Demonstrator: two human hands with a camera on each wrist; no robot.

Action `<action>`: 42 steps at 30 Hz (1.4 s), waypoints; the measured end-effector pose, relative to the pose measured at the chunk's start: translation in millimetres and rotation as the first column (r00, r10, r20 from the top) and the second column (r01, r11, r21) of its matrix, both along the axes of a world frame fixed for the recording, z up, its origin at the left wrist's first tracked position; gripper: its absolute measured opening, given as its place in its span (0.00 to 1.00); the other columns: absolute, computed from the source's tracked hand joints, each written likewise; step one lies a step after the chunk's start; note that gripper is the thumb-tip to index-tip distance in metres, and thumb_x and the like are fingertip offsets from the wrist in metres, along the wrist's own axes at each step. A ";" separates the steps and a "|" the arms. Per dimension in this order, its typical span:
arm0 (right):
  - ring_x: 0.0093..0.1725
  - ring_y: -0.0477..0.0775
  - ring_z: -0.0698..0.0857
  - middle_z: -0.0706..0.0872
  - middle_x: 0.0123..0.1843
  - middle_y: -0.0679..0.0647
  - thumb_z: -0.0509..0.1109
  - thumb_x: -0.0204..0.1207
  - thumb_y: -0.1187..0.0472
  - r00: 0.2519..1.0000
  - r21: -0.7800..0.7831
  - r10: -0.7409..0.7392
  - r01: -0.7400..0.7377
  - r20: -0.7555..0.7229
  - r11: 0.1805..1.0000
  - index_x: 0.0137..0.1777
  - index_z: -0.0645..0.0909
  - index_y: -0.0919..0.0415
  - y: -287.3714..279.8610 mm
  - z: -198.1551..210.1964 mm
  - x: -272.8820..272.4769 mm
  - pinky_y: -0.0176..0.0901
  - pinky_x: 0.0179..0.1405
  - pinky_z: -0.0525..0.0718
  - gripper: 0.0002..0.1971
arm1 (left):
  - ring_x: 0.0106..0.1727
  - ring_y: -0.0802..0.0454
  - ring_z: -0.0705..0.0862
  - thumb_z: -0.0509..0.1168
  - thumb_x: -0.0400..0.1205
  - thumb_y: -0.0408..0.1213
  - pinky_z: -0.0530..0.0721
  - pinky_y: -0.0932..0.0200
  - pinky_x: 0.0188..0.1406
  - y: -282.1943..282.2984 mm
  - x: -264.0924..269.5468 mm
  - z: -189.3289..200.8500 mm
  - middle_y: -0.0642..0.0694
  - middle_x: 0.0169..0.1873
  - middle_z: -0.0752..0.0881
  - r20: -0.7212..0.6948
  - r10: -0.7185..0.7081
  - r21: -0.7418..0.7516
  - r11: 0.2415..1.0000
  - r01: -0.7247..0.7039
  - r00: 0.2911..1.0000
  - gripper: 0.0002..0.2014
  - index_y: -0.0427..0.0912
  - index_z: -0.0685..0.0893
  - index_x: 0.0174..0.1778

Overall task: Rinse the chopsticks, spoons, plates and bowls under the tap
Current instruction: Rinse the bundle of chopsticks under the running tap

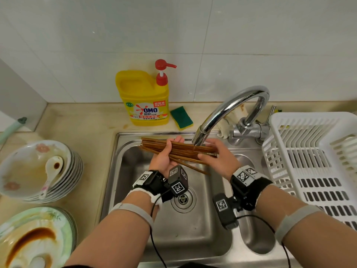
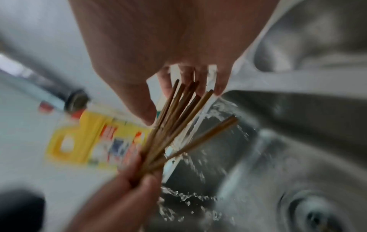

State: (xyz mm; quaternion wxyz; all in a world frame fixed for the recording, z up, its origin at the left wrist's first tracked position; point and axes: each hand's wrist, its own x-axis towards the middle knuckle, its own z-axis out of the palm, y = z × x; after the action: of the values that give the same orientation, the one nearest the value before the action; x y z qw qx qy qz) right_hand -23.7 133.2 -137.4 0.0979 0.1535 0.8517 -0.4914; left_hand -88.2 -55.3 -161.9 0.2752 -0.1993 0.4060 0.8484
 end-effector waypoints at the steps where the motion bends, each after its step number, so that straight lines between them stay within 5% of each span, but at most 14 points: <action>1: 0.67 0.48 0.78 0.77 0.69 0.49 0.80 0.75 0.50 0.991 0.185 0.132 -0.125 -0.024 0.975 0.79 0.70 0.50 0.5 1.0 -0.1 0.47 0.71 0.79 0.34 | 0.63 0.51 0.88 0.53 0.93 0.39 0.89 0.54 0.59 2.0 -1.3 -0.1 0.38 0.74 0.83 0.007 -0.002 -0.023 1.000 0.002 1.000 0.19 0.33 0.76 0.77; 4: 0.84 0.58 0.65 0.67 0.83 0.52 0.77 0.71 0.44 0.921 0.582 0.387 -0.341 0.049 0.738 0.85 0.59 0.49 -3.9 -5.2 -0.1 0.60 0.84 0.67 0.45 | 0.66 0.46 0.86 0.55 0.93 0.44 0.88 0.61 0.54 8.8 -4.0 2.4 0.38 0.74 0.82 0.050 -0.058 -0.148 0.987 0.064 0.997 0.18 0.37 0.78 0.73; 7: 0.90 0.62 0.52 0.61 0.88 0.54 0.73 0.76 0.48 0.929 0.689 0.345 -0.336 0.132 0.642 0.88 0.53 0.53 -10.1 -15.2 -1.6 0.63 0.88 0.55 0.45 | 0.74 0.40 0.81 0.59 0.90 0.55 0.85 0.56 0.58 15.6 -4.6 8.3 0.39 0.72 0.83 0.082 -0.124 -0.201 0.970 0.139 0.989 0.22 0.41 0.79 0.71; 10: 0.82 0.61 0.68 0.73 0.81 0.55 0.68 0.80 0.57 0.944 0.746 0.313 -0.283 0.106 0.602 0.84 0.62 0.54 -10.5 -18.7 -7.7 0.59 0.83 0.67 0.33 | 0.63 0.45 0.89 0.56 0.93 0.43 0.91 0.56 0.48 19.1 -7.0 10.8 0.42 0.62 0.88 0.140 -0.015 -0.039 0.999 0.021 0.990 0.21 0.36 0.75 0.78; 13: 0.60 0.58 0.84 0.84 0.64 0.52 0.62 0.80 0.63 0.930 0.750 0.337 -0.329 0.150 0.574 0.70 0.71 0.53 -7.5 -15.4 -13.3 0.54 0.63 0.81 0.19 | 0.58 0.41 0.90 0.55 0.93 0.36 0.81 0.41 0.72 18.8 -9.1 5.2 0.37 0.53 0.93 0.234 0.042 0.120 0.990 -0.072 0.971 0.14 0.37 0.79 0.71; 15: 0.50 0.58 0.85 0.85 0.56 0.53 0.61 0.80 0.64 0.910 0.691 0.342 -0.404 0.235 0.600 0.66 0.73 0.54 -7.0 -13.0 -15.8 0.52 0.49 0.84 0.15 | 0.57 0.40 0.89 0.56 0.93 0.36 0.80 0.39 0.73 16.8 -9.6 3.1 0.37 0.48 0.93 0.223 0.013 0.147 0.988 -0.046 0.975 0.09 0.37 0.79 0.62; 18: 0.47 0.58 0.86 0.86 0.52 0.55 0.61 0.84 0.64 0.847 0.529 0.355 -0.526 0.395 0.666 0.62 0.76 0.56 -11.5 -14.1 -18.6 0.51 0.48 0.87 0.09 | 0.55 0.47 0.90 0.59 0.92 0.41 0.90 0.45 0.50 11.4 -9.1 -6.8 0.44 0.51 0.93 0.156 -0.080 0.012 0.997 0.079 0.985 0.12 0.38 0.80 0.64; 19: 0.45 0.57 0.88 0.89 0.50 0.55 0.61 0.85 0.63 0.829 0.419 0.359 -0.535 0.429 0.733 0.60 0.78 0.57 -13.9 -14.4 -18.9 0.51 0.48 0.89 0.08 | 0.55 0.49 0.91 0.62 0.90 0.43 0.91 0.46 0.50 9.2 -8.2 -10.0 0.45 0.54 0.92 0.144 -0.102 -0.022 0.994 0.106 0.984 0.14 0.37 0.82 0.65; 22: 0.32 0.49 0.88 0.90 0.41 0.55 0.57 0.89 0.65 0.780 -0.052 0.398 -0.428 0.483 0.902 0.59 0.80 0.63 -18.8 -13.3 -16.3 0.37 0.32 0.86 0.09 | 0.54 0.51 0.91 0.75 0.78 0.48 0.87 0.42 0.63 1.4 -6.8 -17.7 0.46 0.54 0.92 0.115 -0.115 -0.031 0.992 0.119 0.987 0.24 0.36 0.85 0.64; 26: 0.29 0.48 0.81 0.86 0.38 0.57 0.58 0.91 0.66 0.789 -0.466 0.414 -0.187 0.453 0.865 0.61 0.80 0.68 -16.1 -9.1 -6.8 0.35 0.26 0.74 0.10 | 0.55 0.47 0.89 0.79 0.72 0.50 0.83 0.41 0.70 -9.6 0.9 -20.6 0.42 0.50 0.88 0.026 -0.178 0.065 0.982 0.176 0.984 0.23 0.38 0.84 0.54; 29: 0.29 0.48 0.78 0.84 0.37 0.56 0.58 0.91 0.65 0.765 -0.561 0.399 -0.061 0.505 0.826 0.68 0.79 0.72 -9.9 -3.9 -5.1 0.36 0.28 0.75 0.14 | 0.70 0.40 0.84 0.79 0.75 0.47 0.82 0.46 0.73 -17.5 5.3 -28.5 0.34 0.68 0.85 -0.008 -0.204 0.142 0.969 0.203 0.979 0.32 0.36 0.79 0.71; 33: 0.30 0.46 0.76 0.83 0.40 0.54 0.58 0.90 0.65 0.694 -0.639 0.494 -0.064 0.524 0.767 0.74 0.78 0.72 -0.3 3.6 -7.3 0.35 0.30 0.78 0.18 | 0.65 0.47 0.88 0.69 0.82 0.43 0.81 0.46 0.74 -15.2 10.4 -30.7 0.41 0.61 0.90 -0.060 -0.213 0.100 0.971 0.218 0.975 0.16 0.44 0.88 0.64; 37: 0.28 0.44 0.76 0.83 0.40 0.53 0.58 0.90 0.64 0.632 -0.693 0.562 -0.053 0.534 0.719 0.76 0.76 0.73 1.6 3.3 -6.6 0.34 0.30 0.78 0.20 | 0.66 0.46 0.88 0.64 0.84 0.44 0.83 0.43 0.71 -8.0 11.9 -27.9 0.45 0.61 0.90 -0.121 -0.226 0.095 0.967 0.238 0.967 0.15 0.52 0.91 0.62; 42: 0.29 0.44 0.77 0.86 0.43 0.54 0.58 0.90 0.63 0.639 -0.700 0.553 -0.032 0.535 0.714 0.78 0.75 0.71 4.9 0.7 -4.7 0.35 0.30 0.80 0.20 | 0.65 0.46 0.89 0.64 0.84 0.40 0.89 0.47 0.57 -2.1 8.8 -24.1 0.41 0.62 0.88 -0.048 -0.194 0.224 0.954 0.200 0.980 0.16 0.45 0.85 0.68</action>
State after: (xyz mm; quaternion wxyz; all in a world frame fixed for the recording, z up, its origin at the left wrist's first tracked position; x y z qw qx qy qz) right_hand -28.4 138.2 -136.7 0.5496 0.1384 0.5396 -0.6226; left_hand -79.3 -57.3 -186.0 0.3742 -0.1142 0.3275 0.8600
